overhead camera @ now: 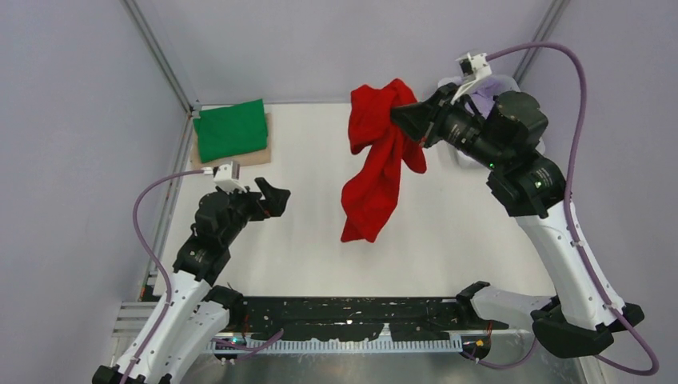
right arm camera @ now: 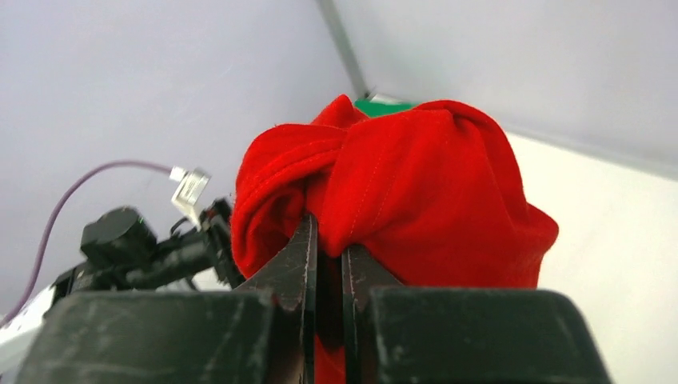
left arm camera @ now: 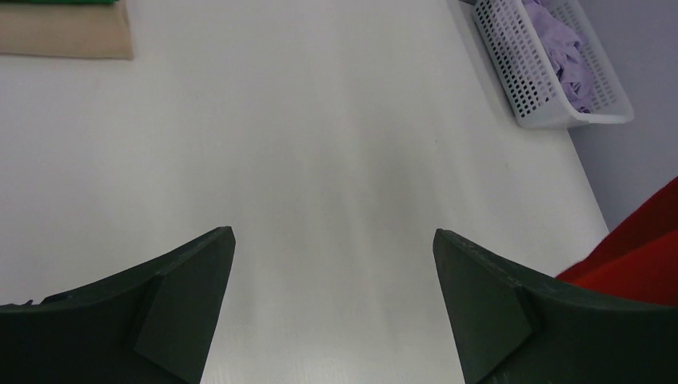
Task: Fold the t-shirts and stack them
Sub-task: Move the tshirt to the center of the board
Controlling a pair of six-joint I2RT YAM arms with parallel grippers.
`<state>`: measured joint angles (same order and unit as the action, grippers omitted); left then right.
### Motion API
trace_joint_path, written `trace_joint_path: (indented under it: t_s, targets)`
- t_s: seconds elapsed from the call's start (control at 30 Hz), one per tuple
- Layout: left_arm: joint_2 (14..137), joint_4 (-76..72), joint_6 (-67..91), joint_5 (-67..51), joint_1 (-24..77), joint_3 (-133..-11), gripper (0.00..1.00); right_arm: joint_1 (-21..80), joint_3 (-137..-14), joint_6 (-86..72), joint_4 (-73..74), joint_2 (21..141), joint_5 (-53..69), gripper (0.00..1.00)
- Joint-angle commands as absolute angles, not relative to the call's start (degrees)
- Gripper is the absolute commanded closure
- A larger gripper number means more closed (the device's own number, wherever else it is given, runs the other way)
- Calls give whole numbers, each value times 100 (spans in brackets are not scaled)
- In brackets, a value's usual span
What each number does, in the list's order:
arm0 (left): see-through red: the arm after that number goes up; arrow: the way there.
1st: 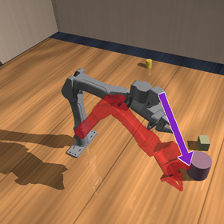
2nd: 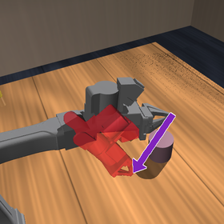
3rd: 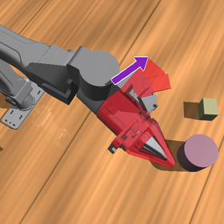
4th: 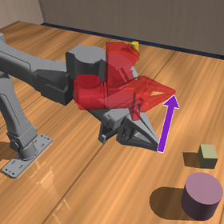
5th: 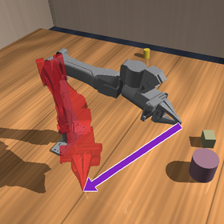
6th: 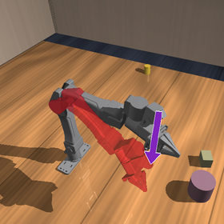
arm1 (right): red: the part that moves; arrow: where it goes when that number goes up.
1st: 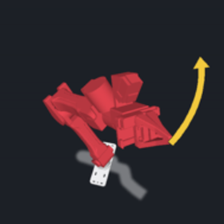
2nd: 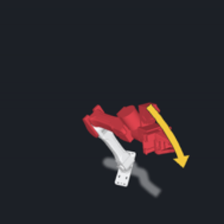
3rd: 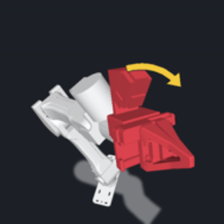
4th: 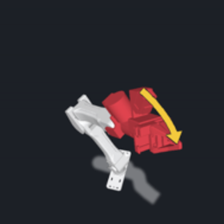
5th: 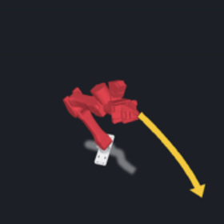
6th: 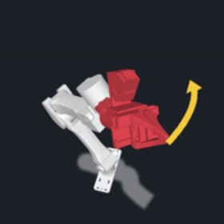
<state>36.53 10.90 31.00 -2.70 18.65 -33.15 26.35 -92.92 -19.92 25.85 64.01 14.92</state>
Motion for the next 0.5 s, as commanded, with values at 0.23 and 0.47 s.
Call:
trace_joint_path:
  t_s: [0.23,0.47]
  targets:
    - [3366,1607,3382,172,1872,-3355,0,4488,-8205,-2595,2419,7320,-918,95]
    - [3403,2470,3518,574,1876,-3619,0,4684,-9516,-3337,2274,10168,-1908,91]
